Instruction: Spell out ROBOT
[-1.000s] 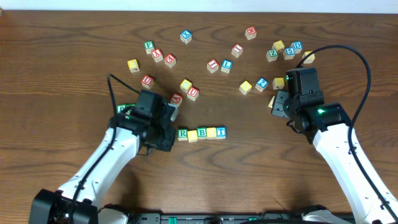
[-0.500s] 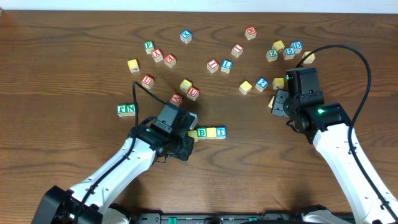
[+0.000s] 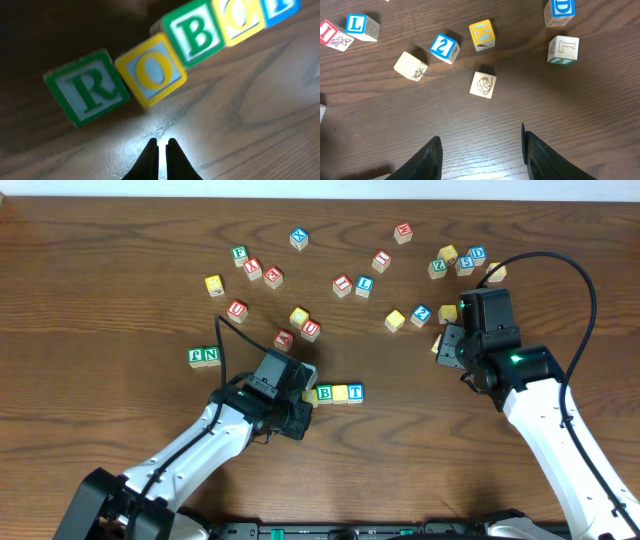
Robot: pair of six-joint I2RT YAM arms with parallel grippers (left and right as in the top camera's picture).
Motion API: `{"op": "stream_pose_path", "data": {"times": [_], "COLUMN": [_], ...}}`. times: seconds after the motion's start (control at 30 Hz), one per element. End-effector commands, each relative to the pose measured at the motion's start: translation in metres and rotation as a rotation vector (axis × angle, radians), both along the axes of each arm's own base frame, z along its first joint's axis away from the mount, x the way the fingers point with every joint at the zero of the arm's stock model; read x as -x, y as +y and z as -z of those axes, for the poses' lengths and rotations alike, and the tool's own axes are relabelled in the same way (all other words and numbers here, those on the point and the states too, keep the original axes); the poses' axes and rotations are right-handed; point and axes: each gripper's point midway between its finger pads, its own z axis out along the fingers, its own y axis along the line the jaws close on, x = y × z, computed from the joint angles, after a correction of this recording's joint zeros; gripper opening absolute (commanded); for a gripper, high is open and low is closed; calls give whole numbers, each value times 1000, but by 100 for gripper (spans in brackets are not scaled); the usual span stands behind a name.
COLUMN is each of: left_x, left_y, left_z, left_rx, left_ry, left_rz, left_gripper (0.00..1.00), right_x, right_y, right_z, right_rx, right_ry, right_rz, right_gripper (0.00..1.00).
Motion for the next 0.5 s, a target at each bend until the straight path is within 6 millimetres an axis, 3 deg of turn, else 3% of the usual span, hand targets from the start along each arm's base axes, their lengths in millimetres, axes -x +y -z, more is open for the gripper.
{"op": "stream_pose_path", "data": {"times": [0.0,0.47], "left_x": [3,0], "left_y": [1,-2], "left_z": [5,19], "left_rx": [-3,-4], "left_ry": [12,21], "left_rz": [-2,-1], "left_gripper": [7,7], "right_x": [-5,-6], "right_y": [-4,-4], "right_z": [-14,-15], "right_rx": [14,13], "right_ry": [-41,-45], "right_rz": [5,6], "right_gripper": [47,47]}}
